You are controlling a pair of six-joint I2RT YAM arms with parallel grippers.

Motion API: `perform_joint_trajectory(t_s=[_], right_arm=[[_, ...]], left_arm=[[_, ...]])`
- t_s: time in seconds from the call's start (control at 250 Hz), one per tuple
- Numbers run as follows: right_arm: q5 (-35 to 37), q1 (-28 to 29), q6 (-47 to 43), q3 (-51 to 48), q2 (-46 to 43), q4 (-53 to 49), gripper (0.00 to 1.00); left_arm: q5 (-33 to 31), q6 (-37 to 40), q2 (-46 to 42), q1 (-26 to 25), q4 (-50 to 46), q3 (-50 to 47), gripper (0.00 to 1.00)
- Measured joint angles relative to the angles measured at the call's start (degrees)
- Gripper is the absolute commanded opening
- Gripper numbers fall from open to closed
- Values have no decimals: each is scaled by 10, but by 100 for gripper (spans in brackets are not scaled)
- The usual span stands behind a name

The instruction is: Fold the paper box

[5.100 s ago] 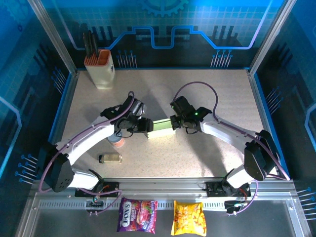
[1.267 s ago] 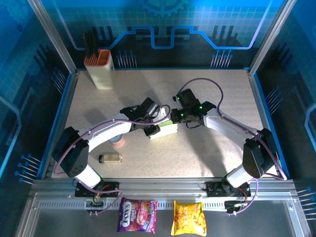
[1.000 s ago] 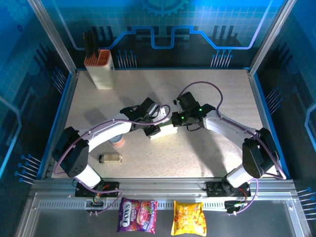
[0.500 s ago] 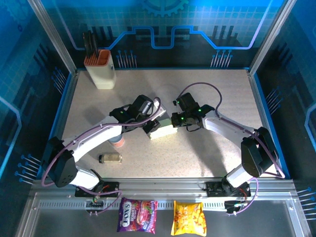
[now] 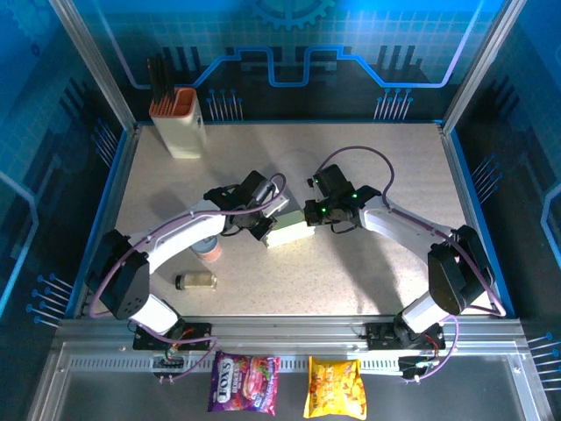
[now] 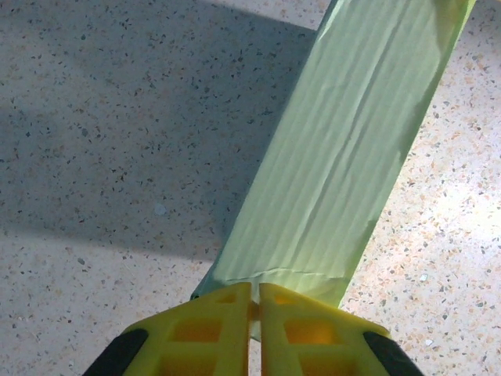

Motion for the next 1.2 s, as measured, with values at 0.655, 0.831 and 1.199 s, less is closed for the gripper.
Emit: perform_joint_trajectory(t_s=[0.655, 0.831, 1.199], right_arm=[[-3, -29, -16, 29, 0, -37, 6], [-9, -34, -15, -6, -2, -12, 5], [-13, -35, -13, -15, -7, 4, 5]], left_arm=[[2, 0, 4, 1, 4, 0, 9], [2, -2, 3, 1, 7, 0, 9], [39, -28, -23, 1, -26, 14, 13]])
